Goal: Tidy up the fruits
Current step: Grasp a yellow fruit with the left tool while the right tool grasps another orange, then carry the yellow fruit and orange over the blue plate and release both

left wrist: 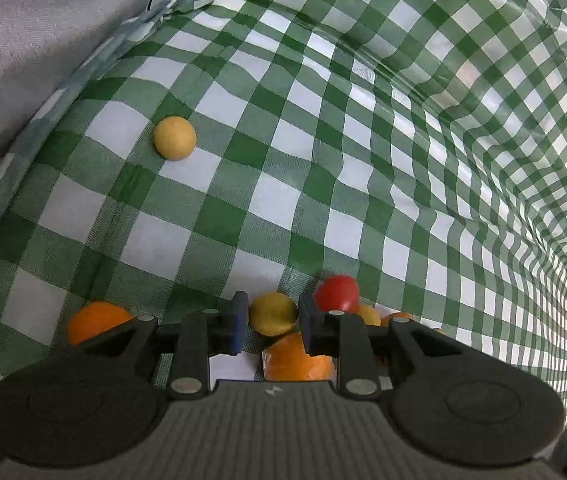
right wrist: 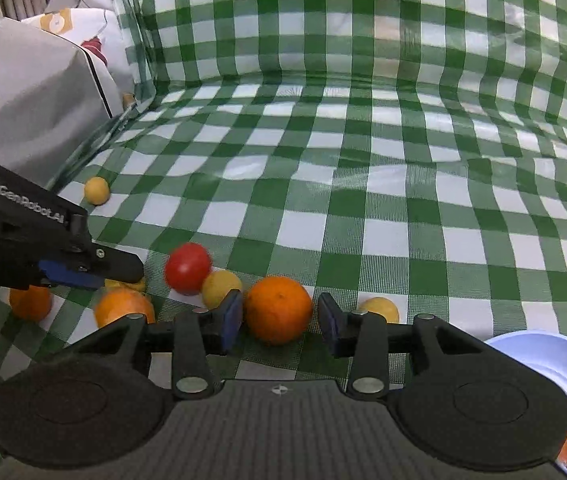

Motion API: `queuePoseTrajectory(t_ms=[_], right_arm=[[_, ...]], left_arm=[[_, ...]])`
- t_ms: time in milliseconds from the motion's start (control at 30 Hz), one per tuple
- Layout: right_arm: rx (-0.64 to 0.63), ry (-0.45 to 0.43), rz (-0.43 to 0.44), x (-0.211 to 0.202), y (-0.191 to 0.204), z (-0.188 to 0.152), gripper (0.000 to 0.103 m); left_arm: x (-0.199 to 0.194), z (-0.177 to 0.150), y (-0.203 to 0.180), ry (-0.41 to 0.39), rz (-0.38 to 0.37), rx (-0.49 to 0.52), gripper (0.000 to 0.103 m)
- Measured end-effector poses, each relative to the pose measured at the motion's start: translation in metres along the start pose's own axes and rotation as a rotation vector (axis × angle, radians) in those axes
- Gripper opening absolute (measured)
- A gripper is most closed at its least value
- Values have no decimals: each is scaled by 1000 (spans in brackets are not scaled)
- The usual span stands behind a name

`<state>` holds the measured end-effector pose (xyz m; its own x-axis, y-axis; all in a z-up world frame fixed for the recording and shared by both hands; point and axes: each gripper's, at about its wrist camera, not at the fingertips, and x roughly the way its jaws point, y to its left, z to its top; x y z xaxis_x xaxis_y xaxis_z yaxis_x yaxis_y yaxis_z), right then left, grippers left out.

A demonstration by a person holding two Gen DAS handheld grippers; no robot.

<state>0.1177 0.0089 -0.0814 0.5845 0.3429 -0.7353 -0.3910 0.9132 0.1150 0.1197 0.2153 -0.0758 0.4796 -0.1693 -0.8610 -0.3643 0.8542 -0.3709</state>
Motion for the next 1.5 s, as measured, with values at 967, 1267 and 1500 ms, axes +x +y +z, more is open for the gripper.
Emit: queuePoseTrajectory(t_ms=[967, 1267, 1500], right_arm=[[24, -106, -24, -71, -22, 16, 39], [20, -138, -66, -114, -45, 17, 39], [29, -158, -79, -132, -55, 13, 39]], left_arm=[[-36, -6, -40, -102, 84, 131, 29], [-56, -19, -66, -128, 84, 195, 29], [-59, -27, -81, -142, 81, 245, 29]])
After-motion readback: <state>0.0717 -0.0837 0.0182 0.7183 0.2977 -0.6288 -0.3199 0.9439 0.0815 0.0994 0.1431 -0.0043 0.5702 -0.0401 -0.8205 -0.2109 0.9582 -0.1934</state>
